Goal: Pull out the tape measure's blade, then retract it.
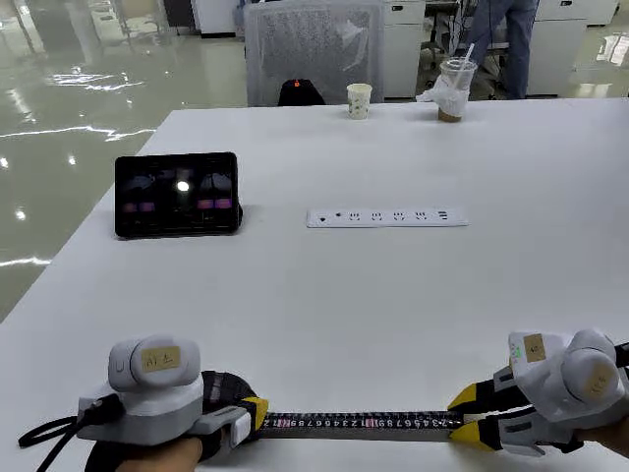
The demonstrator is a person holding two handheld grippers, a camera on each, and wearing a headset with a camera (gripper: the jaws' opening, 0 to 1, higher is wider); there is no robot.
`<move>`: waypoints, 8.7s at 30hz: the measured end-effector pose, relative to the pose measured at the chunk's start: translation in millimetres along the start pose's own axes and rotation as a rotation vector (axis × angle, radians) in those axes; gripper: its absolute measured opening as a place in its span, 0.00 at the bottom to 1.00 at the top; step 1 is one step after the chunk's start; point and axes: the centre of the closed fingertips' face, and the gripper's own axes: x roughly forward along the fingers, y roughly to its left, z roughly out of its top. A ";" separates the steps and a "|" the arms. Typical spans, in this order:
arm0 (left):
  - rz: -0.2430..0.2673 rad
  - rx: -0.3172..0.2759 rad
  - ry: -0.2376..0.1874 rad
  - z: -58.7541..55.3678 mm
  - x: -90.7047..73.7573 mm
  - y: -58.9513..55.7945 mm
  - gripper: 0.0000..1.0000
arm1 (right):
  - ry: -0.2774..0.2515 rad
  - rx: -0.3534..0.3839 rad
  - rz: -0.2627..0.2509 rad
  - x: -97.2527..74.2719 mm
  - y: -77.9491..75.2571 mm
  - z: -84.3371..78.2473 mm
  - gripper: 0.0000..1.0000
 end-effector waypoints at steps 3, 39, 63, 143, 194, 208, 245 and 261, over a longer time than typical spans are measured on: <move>0.006 -0.001 0.008 -0.7 -0.2 0.0 0.59 | 0.001 -0.001 0.000 -0.4 0.0 -0.3 0.10; -0.002 -0.002 0.017 -2.0 -1.5 1.4 0.55 | 0.009 0.008 -0.001 3.0 0.6 2.7 0.11; -0.019 -0.019 0.024 -2.5 -1.6 1.5 0.55 | -0.011 0.002 0.013 17.6 5.3 19.8 0.11; -0.053 -0.039 0.031 -2.8 -0.4 2.8 0.56 | -0.075 -0.010 0.049 74.2 17.3 83.1 0.11; -0.072 -0.063 0.039 -2.8 -0.3 4.0 0.57 | -0.120 -0.074 0.103 131.3 29.7 147.6 0.11; -0.074 -0.067 0.036 -2.5 0.3 4.2 0.57 | -0.113 -0.107 0.119 138.9 32.3 155.8 0.12; -0.082 0.022 0.054 -3.0 -4.8 -0.7 0.62 | -0.053 -0.087 0.045 120.1 32.8 144.4 0.26; -0.127 0.097 0.023 -9.7 -27.0 -5.1 0.68 | -0.039 -0.011 -0.020 82.9 36.6 116.2 0.38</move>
